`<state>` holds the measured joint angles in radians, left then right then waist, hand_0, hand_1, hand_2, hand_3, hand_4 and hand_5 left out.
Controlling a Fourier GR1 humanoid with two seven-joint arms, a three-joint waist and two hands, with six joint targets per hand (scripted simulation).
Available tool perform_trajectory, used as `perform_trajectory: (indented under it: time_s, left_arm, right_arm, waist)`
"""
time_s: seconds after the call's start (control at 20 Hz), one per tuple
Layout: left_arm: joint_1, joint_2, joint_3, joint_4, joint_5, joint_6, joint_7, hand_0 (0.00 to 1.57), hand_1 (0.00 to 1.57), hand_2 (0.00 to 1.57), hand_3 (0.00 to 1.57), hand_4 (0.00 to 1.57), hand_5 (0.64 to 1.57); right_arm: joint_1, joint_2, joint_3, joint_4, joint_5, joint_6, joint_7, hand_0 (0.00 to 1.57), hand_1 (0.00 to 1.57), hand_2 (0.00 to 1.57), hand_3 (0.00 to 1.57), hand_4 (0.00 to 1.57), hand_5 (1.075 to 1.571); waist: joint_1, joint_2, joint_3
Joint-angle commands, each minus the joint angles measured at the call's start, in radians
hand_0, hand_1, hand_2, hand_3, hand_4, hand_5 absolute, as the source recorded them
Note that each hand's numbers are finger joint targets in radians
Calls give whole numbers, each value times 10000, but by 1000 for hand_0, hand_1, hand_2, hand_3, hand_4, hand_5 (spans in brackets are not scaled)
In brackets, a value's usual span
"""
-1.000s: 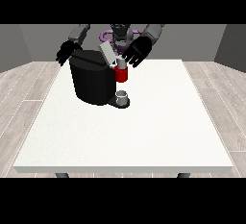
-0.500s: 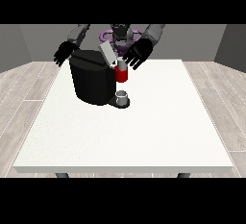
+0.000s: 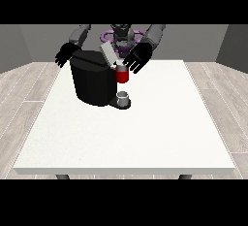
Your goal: Insert the coffee pod into the coffee machine and close the lid
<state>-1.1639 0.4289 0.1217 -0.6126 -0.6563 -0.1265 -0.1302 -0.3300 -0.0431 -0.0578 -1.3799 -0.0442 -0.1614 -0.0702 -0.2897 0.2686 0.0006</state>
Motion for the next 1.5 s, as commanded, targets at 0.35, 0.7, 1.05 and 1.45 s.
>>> perform_trajectory:
  time_s: [0.35, 0.7, 1.05, 1.45]
  left_arm:
    - [-207, 504, 215, 424, 17, -638, 44, 1129, 1129, 1167, 1028, 443, 1571]
    - [-316, 91, -133, 66, -349, -410, 177, 1066, 1066, 1116, 945, 380, 1571]
    - [-2, -105, -194, -20, -542, 232, -288, 1018, 1018, 1086, 904, 369, 1571]
    - [10, 108, -829, 13, -1026, -1204, -133, 0, 0, 0, 0, 0, 1571]
  right_arm:
    - [286, -90, 289, -401, 32, 232, 470, 0, 0, 0, 0, 418, 1571]
    - [111, 122, 26, 330, 49, -31, -406, 0, 0, 0, 0, 408, 1571]
    - [-70, 62, -17, 183, 59, -108, -321, 0, 0, 0, 0, 458, 1571]
    - [162, -249, -351, 684, -126, 64, -63, 0, 0, 0, 0, 419, 1571]
  waist:
    - [-337, -215, -8]
    - [148, -21, -3]
    - [147, 217, -4]
    - [370, -468, -2]
